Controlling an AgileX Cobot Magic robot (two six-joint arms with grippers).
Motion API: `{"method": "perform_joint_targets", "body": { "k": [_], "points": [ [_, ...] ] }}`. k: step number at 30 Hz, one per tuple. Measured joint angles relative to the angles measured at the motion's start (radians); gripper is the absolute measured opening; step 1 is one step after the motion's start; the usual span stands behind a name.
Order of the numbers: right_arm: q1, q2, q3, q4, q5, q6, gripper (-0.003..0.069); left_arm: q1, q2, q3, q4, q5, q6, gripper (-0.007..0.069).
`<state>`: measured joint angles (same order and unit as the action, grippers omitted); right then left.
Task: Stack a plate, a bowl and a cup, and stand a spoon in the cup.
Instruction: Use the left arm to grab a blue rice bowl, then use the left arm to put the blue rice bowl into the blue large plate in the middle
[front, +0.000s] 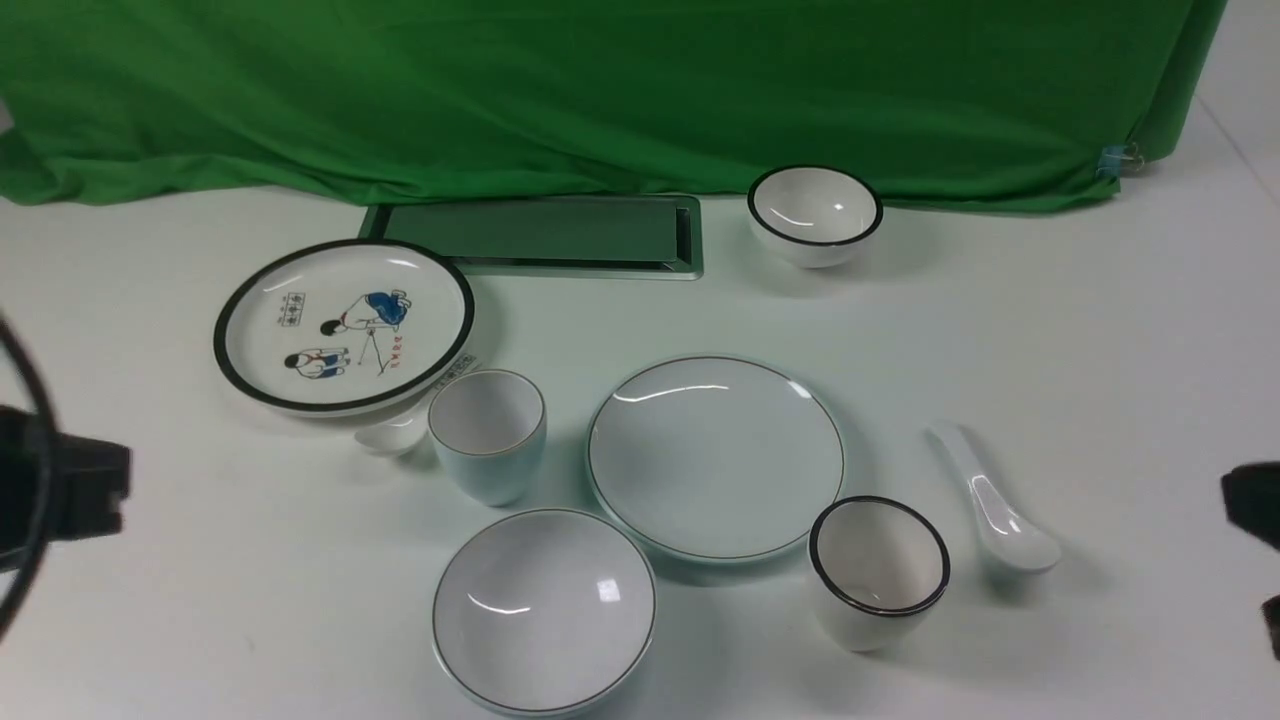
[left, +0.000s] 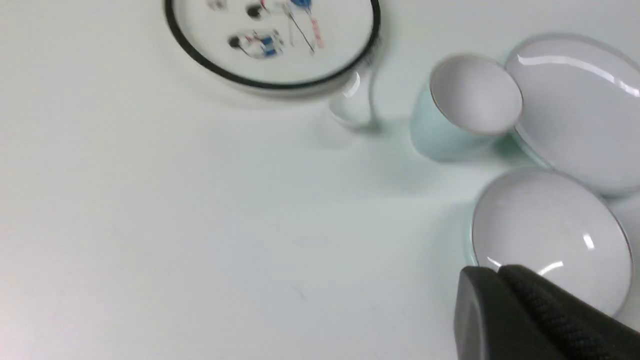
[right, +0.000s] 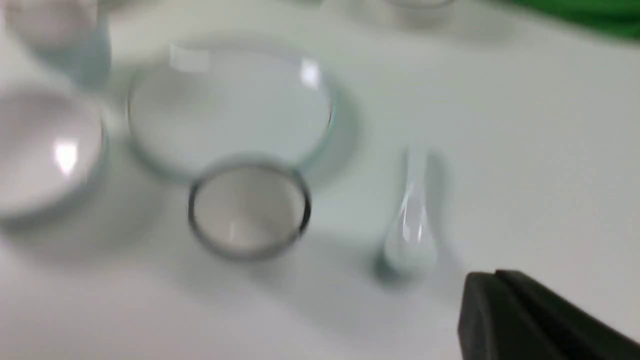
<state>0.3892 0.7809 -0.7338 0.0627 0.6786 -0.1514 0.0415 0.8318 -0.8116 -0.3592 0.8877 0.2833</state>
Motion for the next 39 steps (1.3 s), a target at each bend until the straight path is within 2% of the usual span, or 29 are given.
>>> {"method": "perform_joint_targets", "body": {
  "k": [1, 2, 3, 4, 5, 6, 10, 11, 12, 13, 16, 18, 22, 24, 26, 29, 34, 36, 39],
  "points": [
    [0.012, 0.077, -0.048, 0.0, 0.108, -0.044, 0.0013, -0.066, 0.068, -0.02, 0.005, 0.011, 0.011, 0.0006],
    [0.015, 0.086, -0.052, 0.0, 0.132, -0.055, 0.0013, -0.084, 0.085, -0.02, 0.006, 0.011, 0.011, 0.001],
    [0.021, 0.154, -0.08, 0.0, 0.201, -0.089, 0.0015, -0.164, 0.15, -0.022, 0.022, 0.015, 0.009, 0.0052],
    [0.021, 0.16, -0.082, 0.0, 0.211, -0.096, 0.0015, -0.174, 0.158, -0.022, 0.024, 0.015, 0.007, 0.0052],
    [0.025, 0.204, -0.09, 0.0, 0.234, -0.115, 0.0017, -0.262, 0.228, -0.022, 0.041, 0.017, -0.017, 0.0116],
    [0.026, 0.226, -0.091, 0.0, 0.239, -0.12, 0.0018, -0.308, 0.274, -0.022, 0.053, 0.009, -0.04, 0.0159],
    [0.026, 0.261, -0.095, 0.002, 0.231, -0.132, 0.0019, -0.442, 0.449, -0.022, 0.101, -0.085, -0.124, 0.0352],
    [0.026, 0.262, -0.095, 0.002, 0.229, -0.133, 0.0021, -0.463, 0.489, -0.022, 0.115, -0.123, -0.147, 0.04],
    [0.026, 0.262, -0.095, 0.002, 0.229, -0.133, 0.0021, -0.466, 0.489, -0.022, 0.115, -0.131, -0.151, 0.0409],
    [0.026, 0.262, -0.096, 0.003, 0.229, -0.133, 0.0021, -0.484, 0.551, -0.022, 0.135, -0.19, -0.187, 0.0475],
    [0.026, 0.262, -0.096, 0.003, 0.228, -0.133, 0.0021, -0.488, 0.643, -0.022, 0.175, -0.268, -0.255, 0.0537],
    [0.026, 0.262, -0.096, 0.003, 0.226, -0.133, 0.0022, -0.488, 0.715, -0.022, 0.208, -0.313, -0.307, 0.0547],
    [0.026, 0.262, -0.096, 0.004, 0.217, -0.133, 0.0027, -0.488, 0.786, -0.022, 0.217, -0.347, -0.33, 0.0453],
    [0.026, 0.262, -0.096, 0.004, 0.208, -0.133, 0.0029, -0.488, 0.799, -0.022, 0.217, -0.355, -0.33, 0.0317],
    [0.026, 0.262, -0.096, 0.004, 0.195, -0.133, 0.0029, -0.488, 0.789, -0.03, 0.208, -0.359, -0.327, 0.0148],
    [0.026, 0.262, -0.096, 0.004, 0.184, -0.134, 0.0031, -0.489, 0.756, -0.065, 0.193, -0.333, -0.294, 0.0014],
    [0.026, 0.262, -0.096, 0.004, 0.169, -0.134, 0.0036, -0.49, 0.704, -0.182, 0.107, -0.273, -0.2, -0.0008],
    [0.026, 0.262, -0.096, 0.004, 0.161, -0.134, 0.0039, -0.49, 0.709, -0.285, 0.027, -0.274, -0.133, -0.0008],
    [0.026, 0.262, -0.096, 0.004, 0.15, -0.134, 0.0042, -0.49, 0.777, -0.435, -0.017, -0.253, -0.093, -0.0008]
  ]
}}
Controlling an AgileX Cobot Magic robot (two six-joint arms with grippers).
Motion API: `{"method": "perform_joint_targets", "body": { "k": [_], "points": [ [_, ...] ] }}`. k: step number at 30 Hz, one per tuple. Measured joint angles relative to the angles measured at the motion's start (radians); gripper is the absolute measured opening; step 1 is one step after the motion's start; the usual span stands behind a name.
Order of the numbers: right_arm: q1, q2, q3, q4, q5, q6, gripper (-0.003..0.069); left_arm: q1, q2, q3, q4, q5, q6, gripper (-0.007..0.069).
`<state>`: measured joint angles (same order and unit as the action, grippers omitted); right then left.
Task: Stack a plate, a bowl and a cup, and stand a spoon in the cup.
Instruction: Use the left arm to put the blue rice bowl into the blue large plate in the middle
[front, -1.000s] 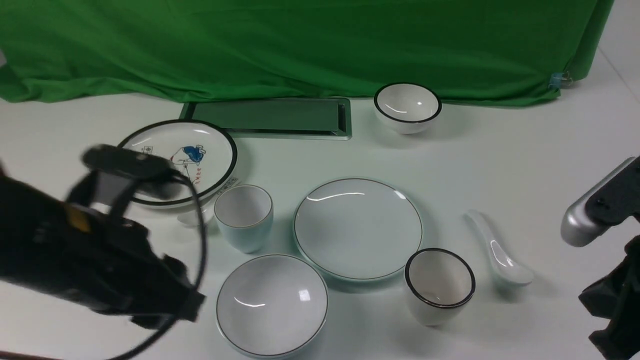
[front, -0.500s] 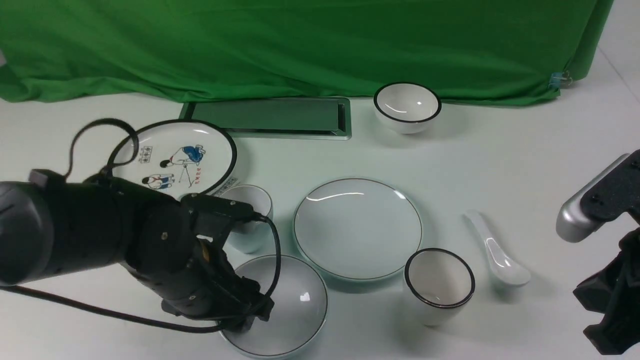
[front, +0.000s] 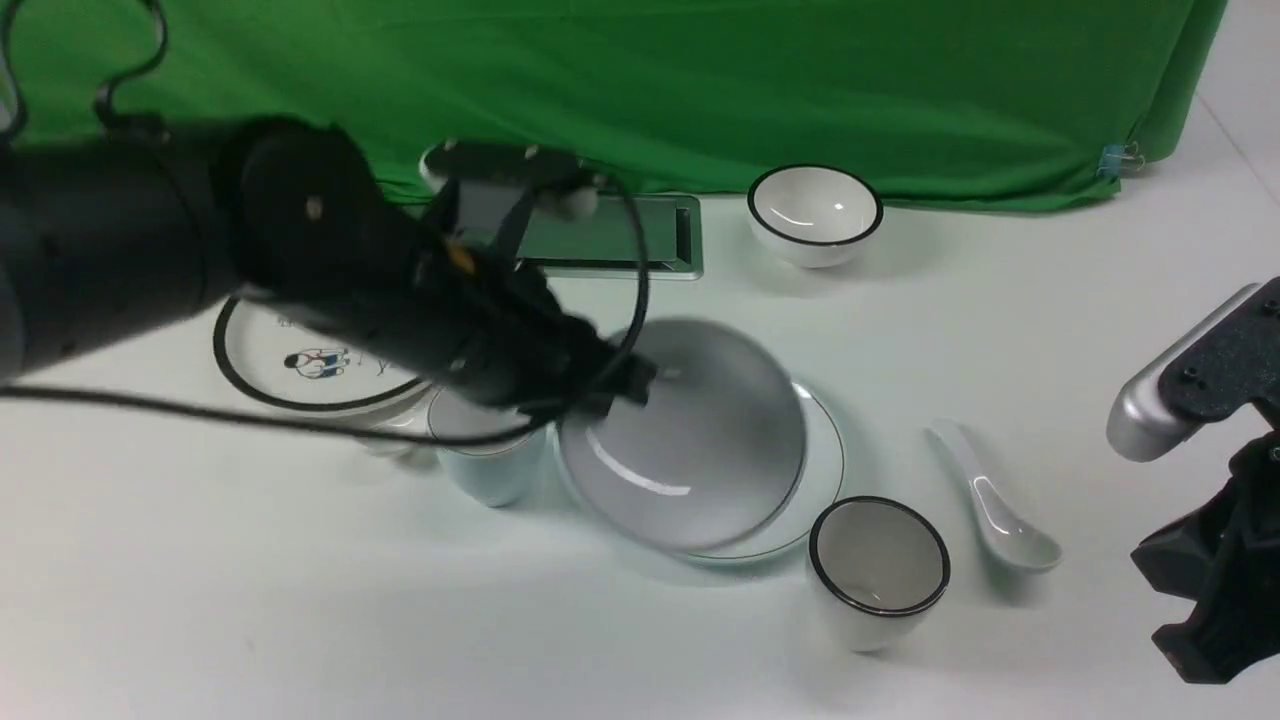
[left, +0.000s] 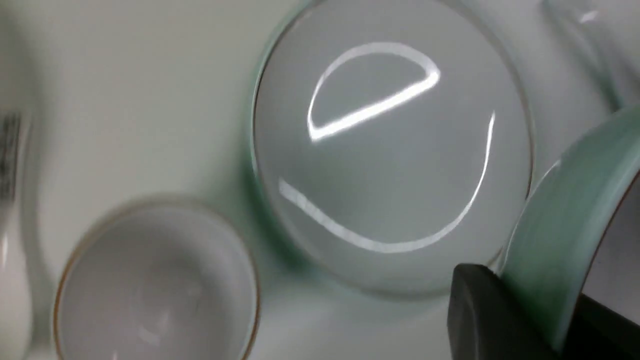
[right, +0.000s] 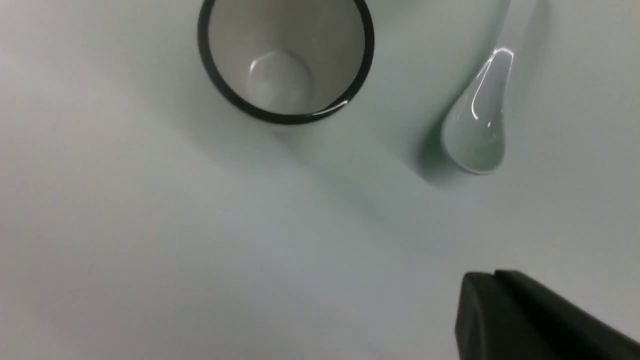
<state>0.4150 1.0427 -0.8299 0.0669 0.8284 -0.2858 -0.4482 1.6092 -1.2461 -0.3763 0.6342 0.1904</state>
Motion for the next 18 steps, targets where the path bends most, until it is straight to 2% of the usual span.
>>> {"method": "perform_joint_targets", "body": {
  "k": [3, 9, 14, 18],
  "points": [
    [0.0, 0.0, 0.0, 0.0, -0.006, 0.0, 0.0043, 0.0, 0.162, -0.186, -0.01, 0.057, 0.01, -0.0008],
    [0.0, 0.0, 0.0, 0.001, 0.023, 0.0, 0.0043, 0.007, 0.432, -0.415, 0.014, 0.181, -0.03, -0.0008],
    [0.0, 0.0, 0.0, 0.002, 0.039, 0.0, 0.0045, 0.011, 0.525, -0.482, 0.021, 0.222, -0.035, -0.0004],
    [0.0, 0.0, 0.0, 0.002, 0.018, 0.0, 0.0048, 0.011, 0.542, -0.493, 0.04, 0.211, -0.041, 0.0041]
  ]
}}
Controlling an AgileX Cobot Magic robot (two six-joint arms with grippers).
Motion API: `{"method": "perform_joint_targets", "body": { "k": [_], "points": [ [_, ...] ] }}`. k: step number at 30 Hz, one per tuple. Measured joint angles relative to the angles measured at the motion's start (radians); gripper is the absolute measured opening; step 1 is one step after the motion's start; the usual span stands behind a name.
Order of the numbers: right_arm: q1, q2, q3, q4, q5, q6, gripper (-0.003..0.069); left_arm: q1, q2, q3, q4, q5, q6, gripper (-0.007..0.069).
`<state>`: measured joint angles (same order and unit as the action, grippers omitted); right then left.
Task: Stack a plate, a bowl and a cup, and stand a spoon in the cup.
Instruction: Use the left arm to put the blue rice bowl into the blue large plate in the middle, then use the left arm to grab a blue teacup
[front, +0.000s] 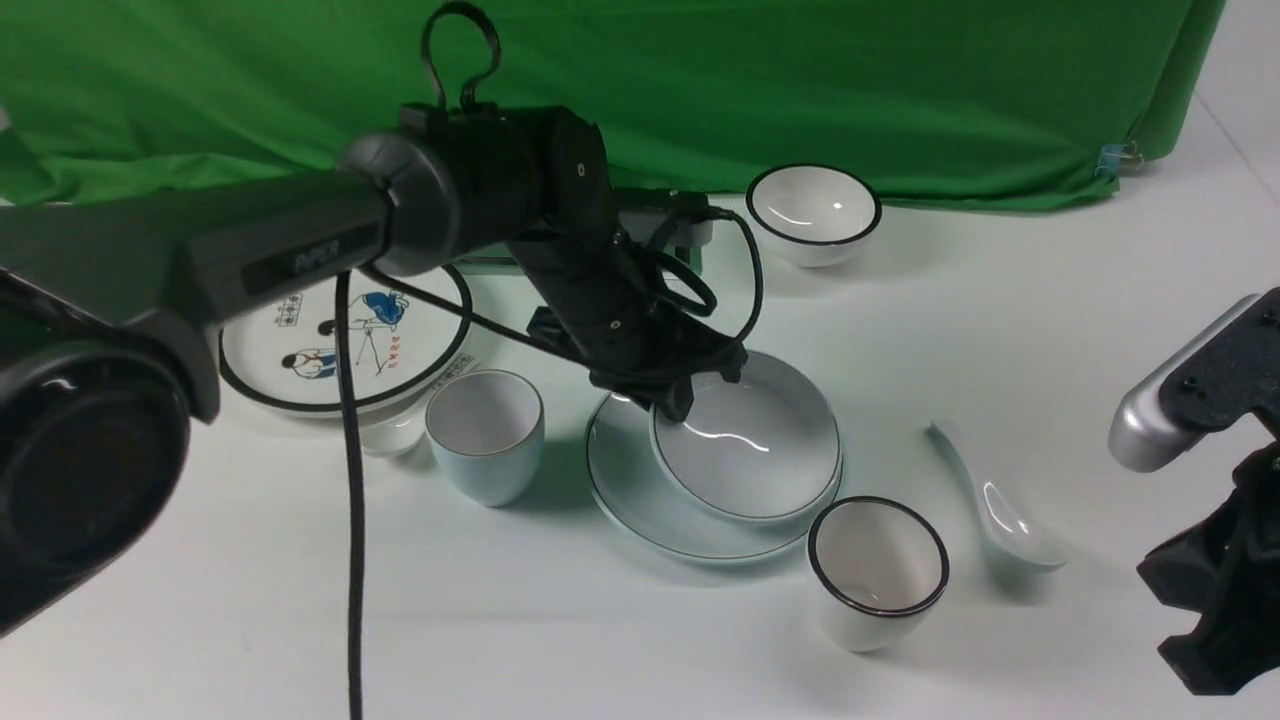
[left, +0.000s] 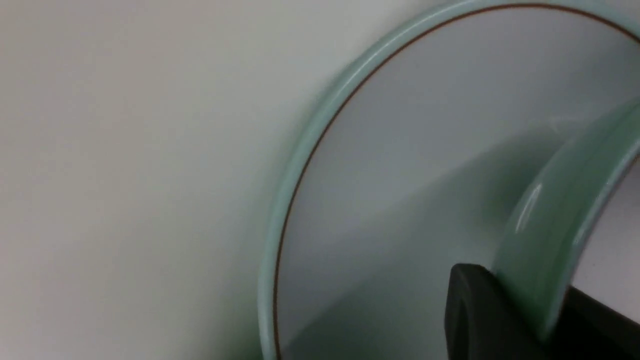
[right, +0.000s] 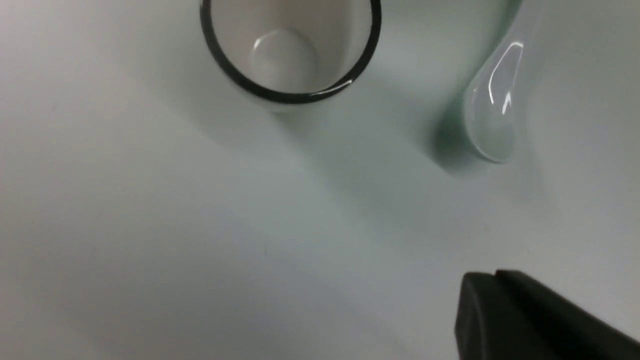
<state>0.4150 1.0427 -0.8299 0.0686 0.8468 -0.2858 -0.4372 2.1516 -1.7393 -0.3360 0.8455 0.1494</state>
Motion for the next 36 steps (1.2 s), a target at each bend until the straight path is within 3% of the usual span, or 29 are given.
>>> {"method": "perform_joint_targets", "body": {
  "k": [3, 8, 12, 16, 22, 29, 31, 33, 34, 35, 36],
  "points": [
    [0.0, 0.0, 0.0, -0.006, -0.036, 0.0, 0.005, 0.0, 0.0, -0.002, 0.015, -0.002, -0.003, 0.0096],
    [0.0, 0.0, 0.0, -0.021, -0.134, 0.0, 0.0059, 0.008, -0.006, -0.063, 0.074, 0.141, -0.01, 0.0321],
    [0.0, 0.0, 0.0, -0.024, -0.151, 0.0, 0.0068, 0.017, -0.064, -0.126, 0.214, 0.282, -0.011, 0.045],
    [0.0, 0.0, 0.0, -0.025, -0.15, 0.0, 0.0078, 0.046, -0.139, -0.122, 0.35, 0.349, -0.051, 0.0512],
    [0.0, 0.0, 0.0, -0.025, -0.143, 0.001, 0.0091, 0.129, -0.163, -0.039, 0.354, 0.348, -0.076, 0.0523],
    [0.0, 0.0, 0.0, -0.025, -0.137, 0.001, 0.0103, 0.148, -0.135, 0.106, 0.336, 0.248, -0.077, 0.0491],
    [0.0, 0.0, 0.0, -0.025, -0.137, 0.002, 0.0107, 0.148, -0.13, 0.135, 0.329, 0.195, -0.077, 0.0435],
    [0.0, 0.0, 0.0, -0.025, -0.136, 0.002, 0.0111, 0.148, -0.129, 0.15, 0.324, 0.157, -0.079, 0.0327],
    [0.0, 0.0, 0.0, -0.025, -0.136, 0.002, 0.0111, 0.148, -0.129, 0.15, 0.324, 0.157, -0.079, 0.0327],
    [0.0, 0.0, 0.0, -0.025, -0.136, 0.002, 0.0114, 0.148, -0.132, 0.149, 0.323, 0.143, -0.079, 0.0197],
    [0.0, 0.0, 0.0, -0.025, -0.136, 0.002, 0.0115, 0.148, -0.132, 0.148, 0.323, 0.143, -0.079, 0.0197]
  ]
}}
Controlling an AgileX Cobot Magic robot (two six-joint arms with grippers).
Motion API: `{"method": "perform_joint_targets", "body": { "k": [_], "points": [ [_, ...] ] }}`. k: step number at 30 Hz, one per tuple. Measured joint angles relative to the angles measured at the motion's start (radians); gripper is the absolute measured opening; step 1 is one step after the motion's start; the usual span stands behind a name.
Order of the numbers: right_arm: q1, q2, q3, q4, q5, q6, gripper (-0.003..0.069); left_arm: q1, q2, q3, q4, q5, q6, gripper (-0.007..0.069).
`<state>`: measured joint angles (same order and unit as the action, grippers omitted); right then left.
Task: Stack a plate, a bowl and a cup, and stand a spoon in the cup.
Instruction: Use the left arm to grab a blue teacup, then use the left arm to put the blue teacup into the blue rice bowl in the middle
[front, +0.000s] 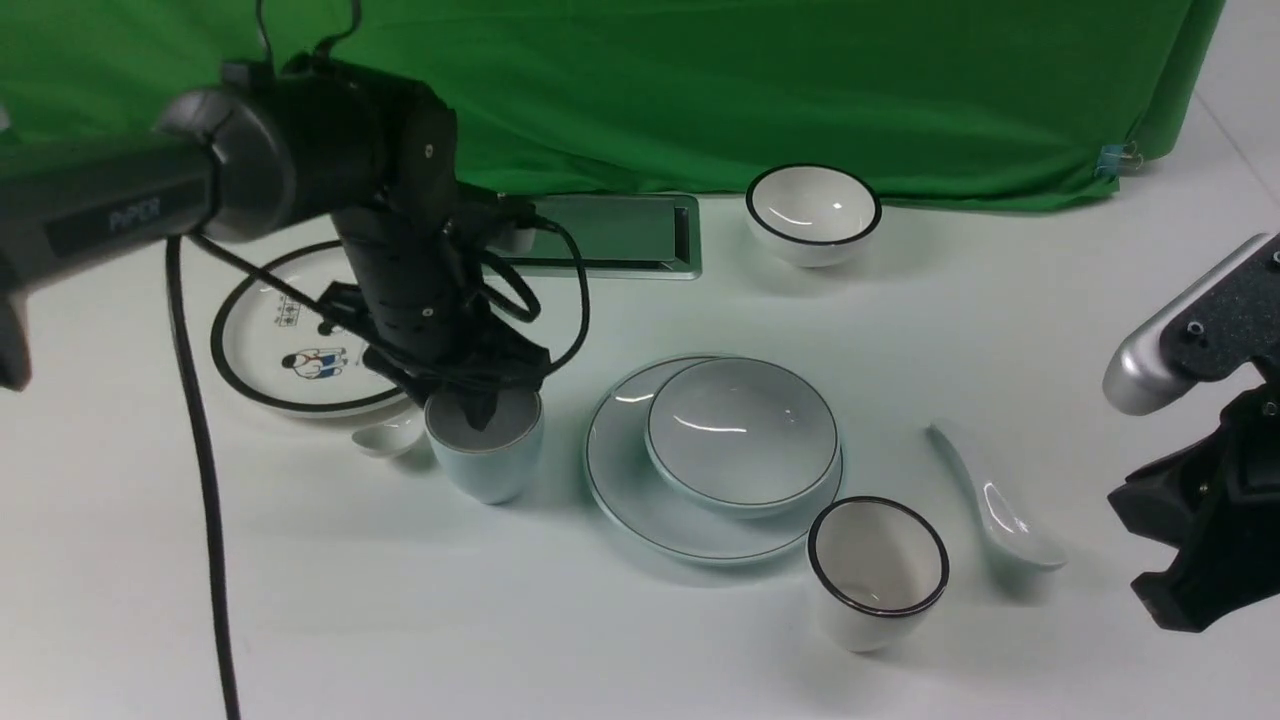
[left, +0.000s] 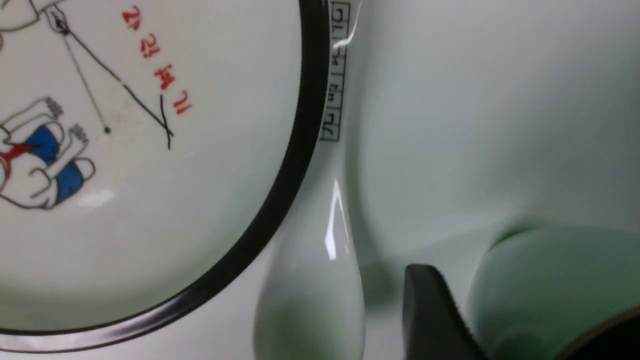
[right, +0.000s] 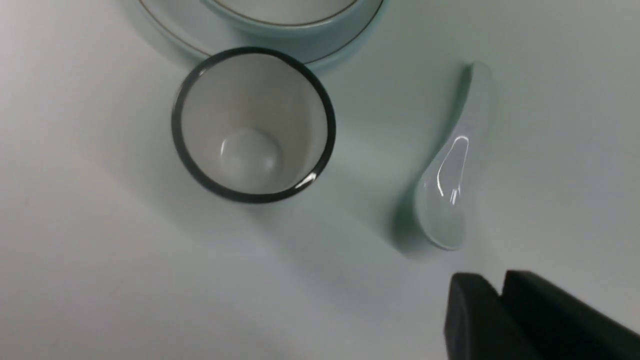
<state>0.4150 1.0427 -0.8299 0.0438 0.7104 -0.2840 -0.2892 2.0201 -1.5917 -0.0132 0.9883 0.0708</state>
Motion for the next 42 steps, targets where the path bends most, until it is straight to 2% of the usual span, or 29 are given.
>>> {"method": "perform_joint_targets", "body": {
  "k": [1, 2, 3, 5, 9, 12, 17, 24, 27, 31, 35, 37, 38, 40, 42],
  "points": [
    [0.0, 0.0, 0.0, 0.0, 0.001, 0.0, 0.0115, 0.0, -0.008, -0.012, 0.001, 0.001, 0.006, 0.0077],
    [0.0, 0.0, 0.0, 0.0, 0.001, 0.0, 0.0115, 0.0, -0.009, -0.014, 0.001, 0.001, 0.006, 0.0066],
    [0.0, 0.0, 0.0, 0.0, 0.001, 0.0, 0.0115, 0.0, -0.023, -0.036, -0.005, 0.003, 0.01, 0.0005],
    [0.0, 0.0, 0.0, 0.0, 0.007, 0.0, 0.0115, -0.001, -0.048, -0.071, -0.023, 0.017, 0.02, -0.0009],
    [0.0, 0.0, 0.0, -0.008, 0.015, 0.0, 0.0117, -0.028, -0.097, -0.138, -0.105, 0.026, 0.069, -0.0009],
    [0.0, 0.004, -0.015, -0.024, 0.026, 0.02, 0.0117, -0.099, -0.107, -0.169, -0.164, 0.007, 0.115, -0.0009],
    [0.0, 0.047, -0.089, -0.064, 0.038, 0.074, 0.0117, -0.213, -0.032, -0.177, -0.193, -0.04, 0.137, -0.0009],
    [0.0, 0.171, -0.158, -0.112, 0.046, 0.193, 0.0124, -0.24, 0.07, -0.178, -0.19, -0.094, 0.132, -0.0008],
    [-0.003, 0.233, -0.173, -0.114, 0.052, 0.214, 0.015, -0.239, 0.074, -0.181, -0.176, -0.113, 0.112, -0.0008],
    [-0.045, 0.348, -0.223, -0.114, 0.055, 0.23, 0.0253, -0.239, 0.075, -0.183, -0.133, -0.138, 0.072, -0.0007],
    [-0.089, 0.432, -0.27, -0.118, 0.037, 0.235, 0.0351, -0.239, 0.075, -0.183, -0.128, -0.139, 0.065, 0.0015],
    [-0.102, 0.498, -0.3, -0.12, 0.007, 0.236, 0.0428, -0.239, 0.075, -0.183, -0.128, -0.148, 0.061, 0.0074],
    [-0.102, 0.504, -0.301, -0.12, 0.004, 0.236, 0.0433, -0.239, 0.075, -0.183, -0.128, -0.149, 0.061, 0.0081],
    [-0.104, 0.552, -0.309, -0.12, -0.025, 0.236, 0.0472, -0.239, 0.075, -0.183, -0.126, -0.159, 0.049, 0.0136],
    [-0.105, 0.63, -0.31, -0.117, -0.063, 0.236, 0.0499, -0.239, 0.07, -0.186, -0.116, -0.164, 0.031, 0.0258]
  ]
}}
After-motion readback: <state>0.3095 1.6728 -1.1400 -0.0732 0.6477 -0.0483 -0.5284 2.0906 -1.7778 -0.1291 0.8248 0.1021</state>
